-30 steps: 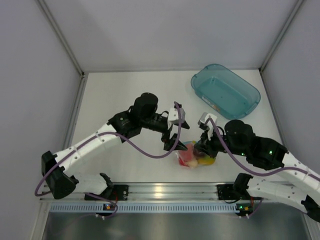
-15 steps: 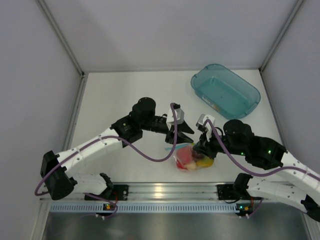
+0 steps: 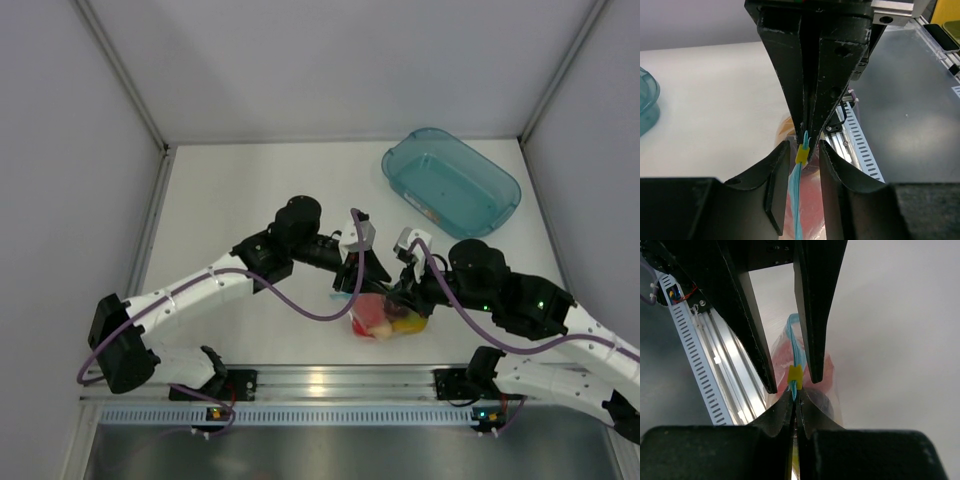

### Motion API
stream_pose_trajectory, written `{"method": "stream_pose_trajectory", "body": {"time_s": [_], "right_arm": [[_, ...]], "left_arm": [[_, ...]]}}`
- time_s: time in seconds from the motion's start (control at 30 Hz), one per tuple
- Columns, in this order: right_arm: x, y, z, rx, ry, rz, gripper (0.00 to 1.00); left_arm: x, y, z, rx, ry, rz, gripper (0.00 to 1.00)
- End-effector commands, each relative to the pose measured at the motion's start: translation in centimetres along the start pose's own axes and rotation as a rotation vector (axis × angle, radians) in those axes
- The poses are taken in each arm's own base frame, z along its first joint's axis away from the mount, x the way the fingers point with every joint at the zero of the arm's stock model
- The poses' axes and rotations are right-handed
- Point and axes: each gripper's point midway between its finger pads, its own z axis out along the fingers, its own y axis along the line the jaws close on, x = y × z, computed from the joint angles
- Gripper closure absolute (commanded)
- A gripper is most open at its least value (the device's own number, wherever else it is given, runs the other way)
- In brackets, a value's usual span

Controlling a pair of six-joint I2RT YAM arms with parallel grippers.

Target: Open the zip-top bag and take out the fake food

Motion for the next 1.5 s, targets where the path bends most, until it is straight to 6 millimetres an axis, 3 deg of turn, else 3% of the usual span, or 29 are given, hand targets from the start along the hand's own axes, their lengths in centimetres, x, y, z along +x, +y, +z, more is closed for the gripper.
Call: {"method": "stream_pose_trajectory", "body": {"time_s": [0.0, 0.13, 0.17, 0.2, 0.3, 0.43, 0.53, 0.83, 1.13, 1.37, 1.47], "right_arm": [[-3.0, 0.1, -0.8, -0.001, -0.105, -0.028, 1.0], [-3.0, 0.1, -0.8, -0.004, -0.107, -0.027, 1.0], [-3.0, 0.1, -0.8, -0.001, -0.108, -0.027, 1.0], [-2.9, 0.1, -0.8, -0.002, -0.107, -0.028, 1.0], [-2.8, 0.0, -0.9, 0.005, -0.106, -0.026, 1.0], [-3.1, -0.4, -1.2, 0.032, -0.125, -0.02, 1.0], [-3.3, -1.0, -1.7, 0.069, -0.142, -0.009, 1.0], [-3.3, -1.8, -3.2, 0.125, -0.156, -0.005, 1.0], [-3.7, -3.6, -7.1, 0.257, -0.193, -0.005, 1.0], [-3.8, -3.5, -9.5, 0.271, -0.229, 0.001, 1.0], [-3.7, -3.0, -9.2, 0.237, -0.234, 0.007, 1.0]], "left_arm": [[-1.1, -0.3, 0.2, 0.028, -0.037, 0.043, 0.65], [-1.1, 0.2, 0.3, 0.008, -0.036, 0.047, 0.66], [-0.9, 0.2, 0.3, 0.006, -0.033, 0.047, 0.79], [-0.9, 0.3, 0.3, 0.003, -0.032, 0.045, 0.83], [-0.8, 0.2, 0.3, 0.011, -0.032, 0.043, 0.85], [-0.5, 0.0, 0.3, 0.019, -0.029, 0.045, 1.0], [0.1, -0.3, 0.0, 0.043, -0.022, 0.044, 1.0], [2.8, 1.7, -2.9, -0.023, 0.028, 0.009, 1.0], [6.2, 4.1, -6.6, -0.147, 0.057, -0.043, 1.0], [7.3, 4.3, -8.7, -0.196, 0.05, -0.068, 1.0], [7.8, 4.3, -8.8, -0.202, 0.055, -0.077, 1.0]]}}
